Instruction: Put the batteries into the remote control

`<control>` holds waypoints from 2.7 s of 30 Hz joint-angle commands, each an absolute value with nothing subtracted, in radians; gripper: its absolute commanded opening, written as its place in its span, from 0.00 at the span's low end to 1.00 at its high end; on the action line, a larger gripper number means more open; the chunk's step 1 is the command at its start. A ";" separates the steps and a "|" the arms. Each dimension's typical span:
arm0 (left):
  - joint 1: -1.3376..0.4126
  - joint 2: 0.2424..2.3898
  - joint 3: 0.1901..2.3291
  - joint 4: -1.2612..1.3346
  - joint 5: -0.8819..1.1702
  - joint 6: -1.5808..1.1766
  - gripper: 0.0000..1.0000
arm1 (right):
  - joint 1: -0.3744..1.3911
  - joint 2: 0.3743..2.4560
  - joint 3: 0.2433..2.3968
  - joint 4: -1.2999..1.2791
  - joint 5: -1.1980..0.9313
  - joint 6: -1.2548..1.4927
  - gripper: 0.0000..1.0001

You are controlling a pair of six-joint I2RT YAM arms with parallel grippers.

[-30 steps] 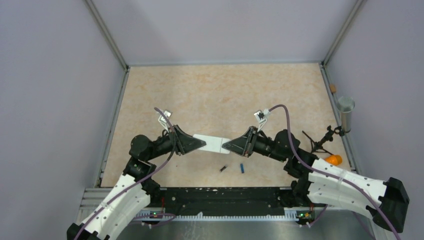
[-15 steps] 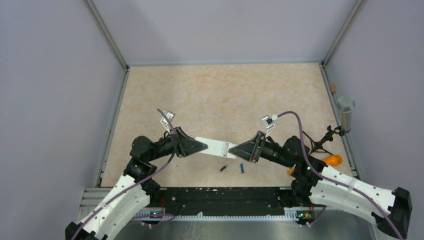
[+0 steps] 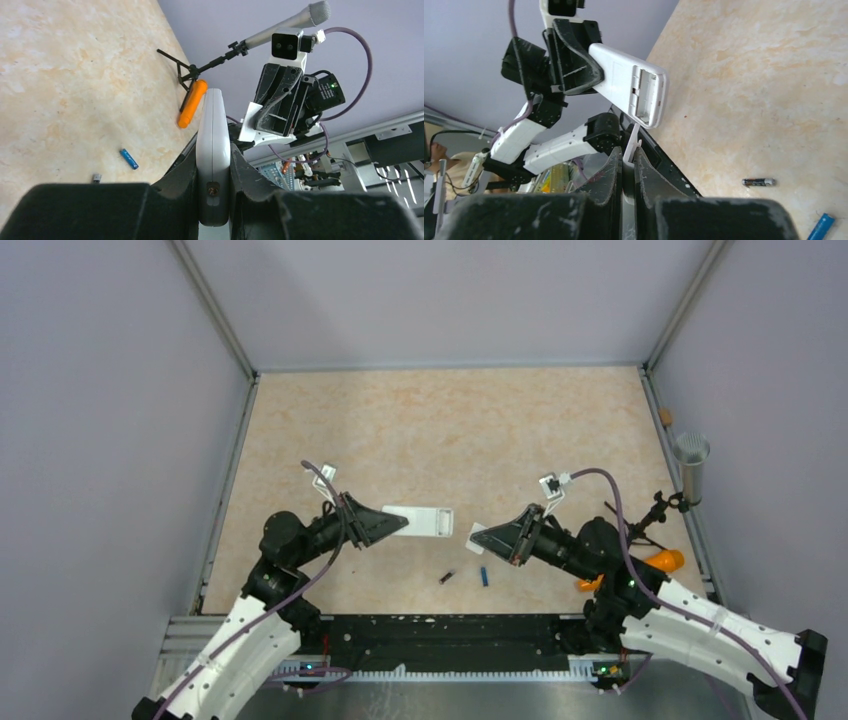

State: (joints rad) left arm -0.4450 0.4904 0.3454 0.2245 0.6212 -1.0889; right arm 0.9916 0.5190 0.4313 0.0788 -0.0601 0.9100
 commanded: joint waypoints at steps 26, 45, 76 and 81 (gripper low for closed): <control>-0.434 0.490 0.402 -0.103 0.438 -0.920 0.00 | 0.770 1.307 0.641 0.229 -0.067 0.798 0.00; -0.434 0.495 0.326 -0.068 0.452 -0.967 0.00 | 0.609 1.617 0.678 0.383 -0.182 0.815 0.04; -0.436 0.761 0.088 0.299 0.434 -1.151 0.00 | 0.629 1.285 0.571 0.060 -0.081 0.685 0.38; -0.437 0.821 0.071 0.327 0.417 -1.150 0.00 | 0.689 1.239 0.581 -0.039 -0.059 0.650 0.39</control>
State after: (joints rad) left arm -0.4389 0.7929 0.0853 0.2214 0.4393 -1.1408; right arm 0.6434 1.2888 0.5755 0.0425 -0.0757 0.7029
